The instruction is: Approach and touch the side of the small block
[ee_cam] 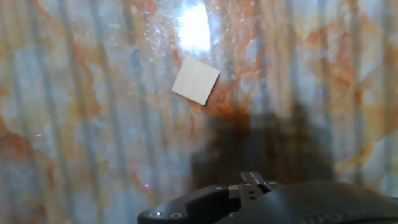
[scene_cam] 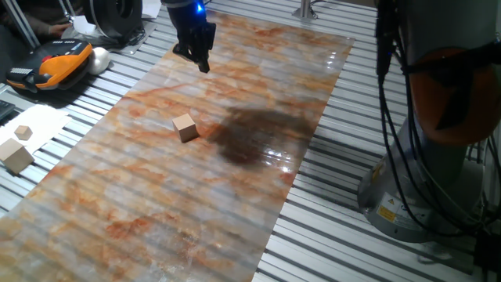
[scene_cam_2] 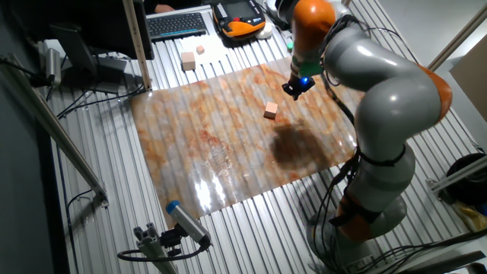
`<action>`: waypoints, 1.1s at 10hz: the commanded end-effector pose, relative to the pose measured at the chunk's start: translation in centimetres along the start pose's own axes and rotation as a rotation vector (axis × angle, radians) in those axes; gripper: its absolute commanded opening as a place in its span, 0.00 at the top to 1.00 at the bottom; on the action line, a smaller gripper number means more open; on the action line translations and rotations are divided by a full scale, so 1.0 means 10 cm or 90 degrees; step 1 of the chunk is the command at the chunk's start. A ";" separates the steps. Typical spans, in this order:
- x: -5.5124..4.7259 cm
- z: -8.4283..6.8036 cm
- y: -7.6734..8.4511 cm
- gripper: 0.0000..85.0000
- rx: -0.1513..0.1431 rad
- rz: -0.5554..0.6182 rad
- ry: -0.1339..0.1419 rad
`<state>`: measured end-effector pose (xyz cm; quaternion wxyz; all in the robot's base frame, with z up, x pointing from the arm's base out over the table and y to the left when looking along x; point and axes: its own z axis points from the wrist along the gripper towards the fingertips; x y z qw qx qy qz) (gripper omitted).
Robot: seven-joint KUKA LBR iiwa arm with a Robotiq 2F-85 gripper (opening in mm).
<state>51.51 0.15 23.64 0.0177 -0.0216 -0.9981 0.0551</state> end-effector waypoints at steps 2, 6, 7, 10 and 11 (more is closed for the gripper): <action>0.00 0.00 0.00 1.00 0.000 -0.007 -0.012; 0.00 0.00 0.00 1.00 0.011 -0.027 -0.038; -0.05 0.05 -0.02 1.00 0.002 -0.040 -0.037; -0.26 0.24 -0.02 1.00 -0.013 -0.044 -0.017; -0.31 0.35 -0.05 1.00 -0.013 -0.048 -0.016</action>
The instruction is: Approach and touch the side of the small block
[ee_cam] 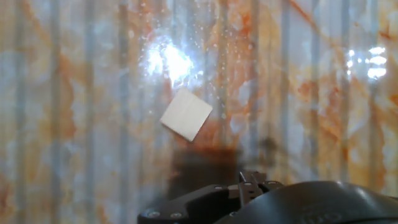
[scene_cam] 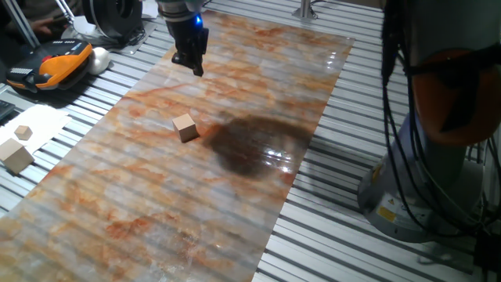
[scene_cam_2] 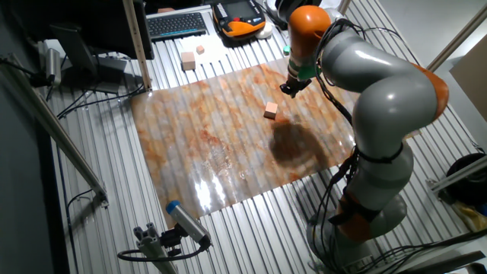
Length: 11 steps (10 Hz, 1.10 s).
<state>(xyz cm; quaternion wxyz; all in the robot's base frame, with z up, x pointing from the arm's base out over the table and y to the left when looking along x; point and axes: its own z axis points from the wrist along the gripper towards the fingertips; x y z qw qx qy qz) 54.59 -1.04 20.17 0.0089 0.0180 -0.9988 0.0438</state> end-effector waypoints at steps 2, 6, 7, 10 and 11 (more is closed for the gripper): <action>-0.12 0.28 -0.09 1.00 -0.029 0.008 0.012; -0.12 0.75 -0.14 1.00 -0.081 0.032 0.021; -0.12 0.84 -0.09 1.00 -0.089 0.041 0.021; -0.18 1.00 -0.03 1.00 -0.099 0.050 0.016; -0.21 1.05 -0.01 1.00 -0.102 0.054 0.017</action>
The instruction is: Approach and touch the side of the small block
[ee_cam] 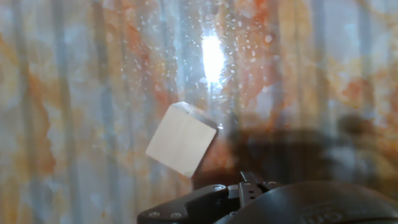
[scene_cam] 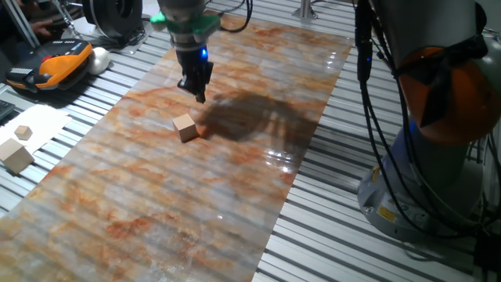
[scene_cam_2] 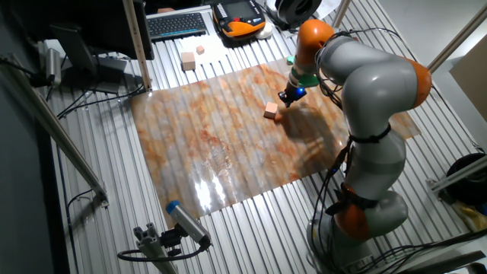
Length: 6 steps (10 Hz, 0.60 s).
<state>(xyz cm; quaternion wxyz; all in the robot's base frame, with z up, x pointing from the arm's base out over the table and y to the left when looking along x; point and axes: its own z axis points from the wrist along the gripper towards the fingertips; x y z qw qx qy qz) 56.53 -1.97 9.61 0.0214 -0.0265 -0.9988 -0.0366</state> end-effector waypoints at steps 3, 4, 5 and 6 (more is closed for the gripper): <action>-0.06 0.16 0.05 1.00 -0.007 0.008 -0.005; -0.07 0.21 0.06 1.00 -0.008 0.010 -0.008; -0.07 0.28 0.09 1.00 -0.012 0.016 -0.011; -0.07 0.34 0.12 1.00 -0.014 0.019 -0.017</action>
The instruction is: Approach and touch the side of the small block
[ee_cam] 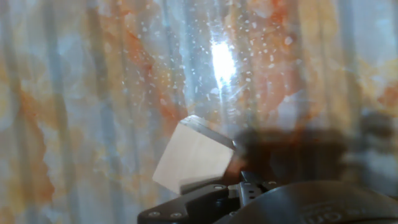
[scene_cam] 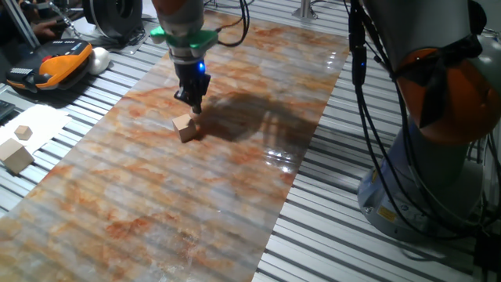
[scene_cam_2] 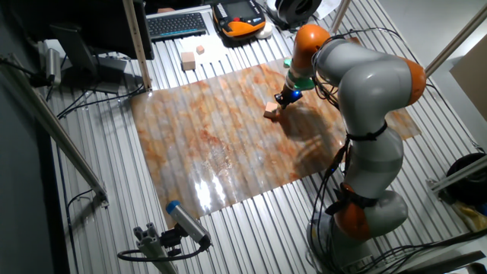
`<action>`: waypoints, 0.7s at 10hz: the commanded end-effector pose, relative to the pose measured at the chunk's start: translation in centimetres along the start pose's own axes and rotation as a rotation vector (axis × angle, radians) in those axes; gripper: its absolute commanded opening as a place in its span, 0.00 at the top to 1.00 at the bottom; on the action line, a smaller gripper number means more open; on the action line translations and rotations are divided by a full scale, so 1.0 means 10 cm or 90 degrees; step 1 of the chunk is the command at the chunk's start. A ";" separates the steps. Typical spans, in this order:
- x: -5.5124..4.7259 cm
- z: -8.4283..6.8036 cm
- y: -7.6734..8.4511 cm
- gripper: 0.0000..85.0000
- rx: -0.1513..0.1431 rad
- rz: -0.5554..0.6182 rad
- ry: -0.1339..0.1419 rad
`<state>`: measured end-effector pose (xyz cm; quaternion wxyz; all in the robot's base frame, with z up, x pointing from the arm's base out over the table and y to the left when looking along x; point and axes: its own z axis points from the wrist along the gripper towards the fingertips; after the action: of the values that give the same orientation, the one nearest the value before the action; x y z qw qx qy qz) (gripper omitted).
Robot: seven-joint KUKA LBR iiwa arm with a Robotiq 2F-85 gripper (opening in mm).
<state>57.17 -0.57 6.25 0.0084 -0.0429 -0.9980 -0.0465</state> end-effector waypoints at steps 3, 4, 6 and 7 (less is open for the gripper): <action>0.00 0.02 0.02 1.00 -0.001 0.003 -0.003; 0.00 0.03 0.02 1.00 -0.003 0.006 -0.003; 0.00 0.08 0.04 1.00 -0.010 0.013 -0.005; 0.01 0.10 0.05 1.00 -0.015 0.021 -0.009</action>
<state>57.14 0.03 5.31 0.0018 -0.0610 -0.9964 -0.0593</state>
